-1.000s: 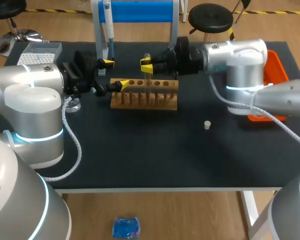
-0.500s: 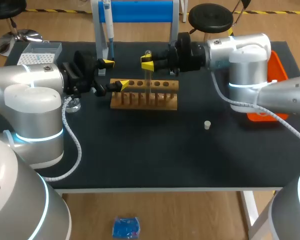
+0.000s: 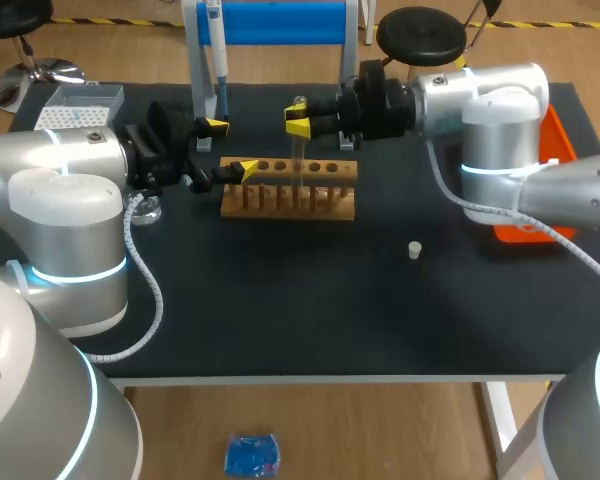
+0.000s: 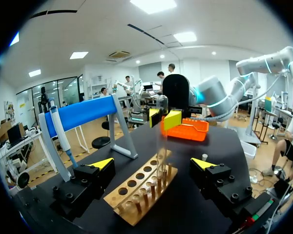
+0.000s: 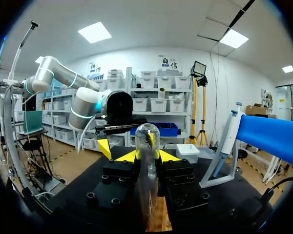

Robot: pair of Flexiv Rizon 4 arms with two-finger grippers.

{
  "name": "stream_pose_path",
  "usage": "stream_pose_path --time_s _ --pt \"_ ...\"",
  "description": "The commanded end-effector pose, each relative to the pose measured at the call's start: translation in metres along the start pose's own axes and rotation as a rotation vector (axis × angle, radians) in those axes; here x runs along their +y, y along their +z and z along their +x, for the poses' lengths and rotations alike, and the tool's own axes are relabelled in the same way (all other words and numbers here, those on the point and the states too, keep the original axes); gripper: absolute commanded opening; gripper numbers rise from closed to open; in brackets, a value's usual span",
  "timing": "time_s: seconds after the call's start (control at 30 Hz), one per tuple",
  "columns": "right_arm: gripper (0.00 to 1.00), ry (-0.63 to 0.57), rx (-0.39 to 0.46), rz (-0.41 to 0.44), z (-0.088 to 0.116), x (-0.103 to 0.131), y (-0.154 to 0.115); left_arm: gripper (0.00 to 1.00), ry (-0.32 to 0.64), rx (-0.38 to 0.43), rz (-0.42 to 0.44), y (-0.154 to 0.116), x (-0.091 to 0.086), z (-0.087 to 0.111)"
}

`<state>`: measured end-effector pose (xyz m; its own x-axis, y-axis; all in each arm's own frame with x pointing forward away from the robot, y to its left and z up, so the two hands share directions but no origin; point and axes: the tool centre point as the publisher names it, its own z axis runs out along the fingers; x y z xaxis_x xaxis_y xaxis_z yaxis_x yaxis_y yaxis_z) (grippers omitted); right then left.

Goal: Invert the test tube, pick up the pipette, mount the tip to pipette, aspirate from beaker and dispense into the tube, eject the tip, return the pipette, and cap with the stopper.

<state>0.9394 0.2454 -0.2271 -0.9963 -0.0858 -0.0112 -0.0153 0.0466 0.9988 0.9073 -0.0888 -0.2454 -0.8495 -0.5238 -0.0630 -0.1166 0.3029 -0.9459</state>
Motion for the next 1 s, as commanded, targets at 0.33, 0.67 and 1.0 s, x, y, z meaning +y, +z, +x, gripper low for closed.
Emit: stream_pose_path --time_s 0.33,0.67,1.0 --pt "0.00 -0.002 0.001 -0.007 0.001 0.008 0.001 1.00 0.000 -0.003 0.000 0.001 0.000 0.000" --pt "0.00 -0.010 0.003 -0.009 0.005 0.021 -0.002 1.00 0.000 -0.003 0.000 0.001 0.000 0.000" --pt "0.00 -0.019 0.007 0.005 0.007 0.050 -0.002 1.00 0.000 -0.003 0.000 0.001 0.000 0.000"
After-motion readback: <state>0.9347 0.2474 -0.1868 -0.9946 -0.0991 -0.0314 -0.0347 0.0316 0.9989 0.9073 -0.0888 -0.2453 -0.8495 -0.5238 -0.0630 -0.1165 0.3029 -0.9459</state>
